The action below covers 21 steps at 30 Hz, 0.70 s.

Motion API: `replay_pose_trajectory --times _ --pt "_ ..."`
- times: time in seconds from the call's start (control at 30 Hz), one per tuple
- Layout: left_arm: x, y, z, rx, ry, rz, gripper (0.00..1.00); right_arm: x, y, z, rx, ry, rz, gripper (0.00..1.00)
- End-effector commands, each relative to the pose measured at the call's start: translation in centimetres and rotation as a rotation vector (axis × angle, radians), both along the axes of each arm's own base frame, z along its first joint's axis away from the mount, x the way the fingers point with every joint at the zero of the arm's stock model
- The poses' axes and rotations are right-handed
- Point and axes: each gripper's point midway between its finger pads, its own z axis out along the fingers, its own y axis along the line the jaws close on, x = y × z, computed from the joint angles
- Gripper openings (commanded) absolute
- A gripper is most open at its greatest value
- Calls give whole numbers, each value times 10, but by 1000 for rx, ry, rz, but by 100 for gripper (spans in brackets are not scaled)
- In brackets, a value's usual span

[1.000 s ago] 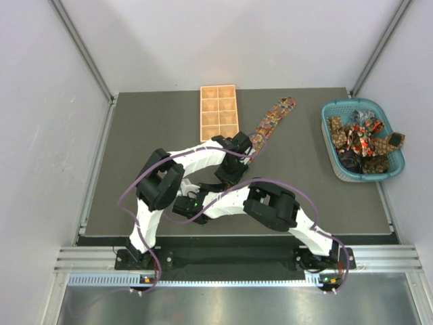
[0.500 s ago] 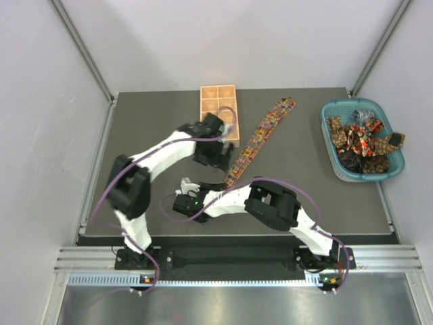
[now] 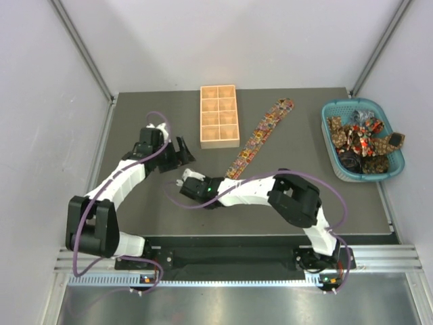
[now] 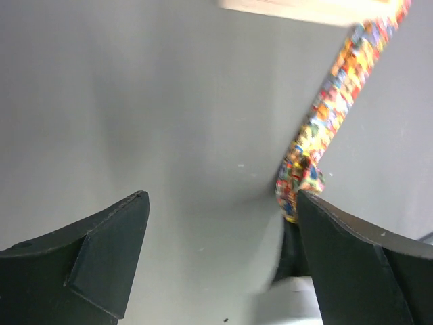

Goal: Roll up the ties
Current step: Roll the tie

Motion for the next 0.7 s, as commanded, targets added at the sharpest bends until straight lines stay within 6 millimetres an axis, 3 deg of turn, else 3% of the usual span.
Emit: replay_pose_trajectory --times 0.0,0.17,0.3,0.67 --pt "14 10 31 -126 -118 57 94 1 25 25 242 113 32 0" --pt "11 28 21 -170 -111 129 95 -2 31 33 376 236 70 0" --pt "7 23 11 -269 -49 107 95 1 31 34 459 345 82 0" --pt "-4 21 -12 -233 -31 83 95 1 38 26 685 710 115 0"
